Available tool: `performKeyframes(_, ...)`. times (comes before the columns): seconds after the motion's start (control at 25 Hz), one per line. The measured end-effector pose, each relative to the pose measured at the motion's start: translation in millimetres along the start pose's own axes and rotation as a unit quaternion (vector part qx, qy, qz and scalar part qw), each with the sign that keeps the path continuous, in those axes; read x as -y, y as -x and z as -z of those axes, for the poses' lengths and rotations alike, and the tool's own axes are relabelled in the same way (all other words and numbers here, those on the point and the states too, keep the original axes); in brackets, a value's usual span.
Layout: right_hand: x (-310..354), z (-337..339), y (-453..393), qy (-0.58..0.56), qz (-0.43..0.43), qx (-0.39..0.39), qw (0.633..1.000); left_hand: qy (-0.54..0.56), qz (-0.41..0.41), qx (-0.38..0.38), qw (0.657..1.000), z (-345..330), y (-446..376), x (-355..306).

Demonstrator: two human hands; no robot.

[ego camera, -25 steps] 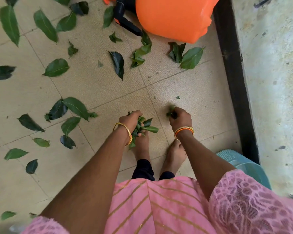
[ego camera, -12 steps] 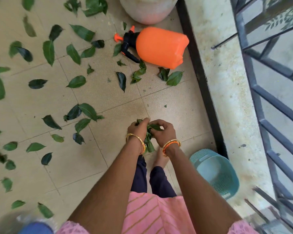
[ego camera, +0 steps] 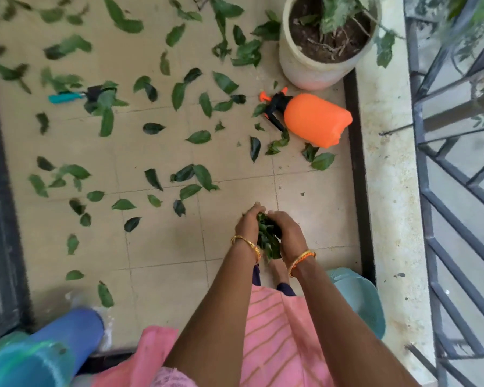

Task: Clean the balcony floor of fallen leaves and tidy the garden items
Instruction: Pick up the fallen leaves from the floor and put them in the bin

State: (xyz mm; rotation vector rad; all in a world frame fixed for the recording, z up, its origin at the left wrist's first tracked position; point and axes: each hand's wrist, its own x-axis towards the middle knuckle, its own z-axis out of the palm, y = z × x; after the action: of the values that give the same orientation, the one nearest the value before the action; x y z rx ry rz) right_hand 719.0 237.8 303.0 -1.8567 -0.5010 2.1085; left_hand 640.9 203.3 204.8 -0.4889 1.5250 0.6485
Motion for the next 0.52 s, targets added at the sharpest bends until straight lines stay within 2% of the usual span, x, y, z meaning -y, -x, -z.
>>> performKeyframes(0.12, 5, -26, 43, 0.078, 0.028, 0.035, 0.996, 0.057, -0.024, -0.022, 0.998, 34, 53, 0)
performKeyframes(0.2, 11, -45, 78, 0.127, 0.039, 0.086, 0.987, 0.095, -0.038, -0.049, 0.994, 53, 103, -1)
performKeyframes(0.28, 19, -68, 124, 0.184, 0.039, 0.147, 0.971, 0.178, -0.066, -0.065, 0.980, 76, 162, 1)
performKeyframes(0.4, 11, -104, 174, 0.299, 0.038, 0.221, 0.928, 0.301, -0.081, -0.069, 0.948, 118, 232, 11)
performKeyframes(0.52, -19, -146, 206, 0.394, 0.045, 0.265, 0.879, 0.429, -0.105, -0.057, 0.895, 172, 271, 31)
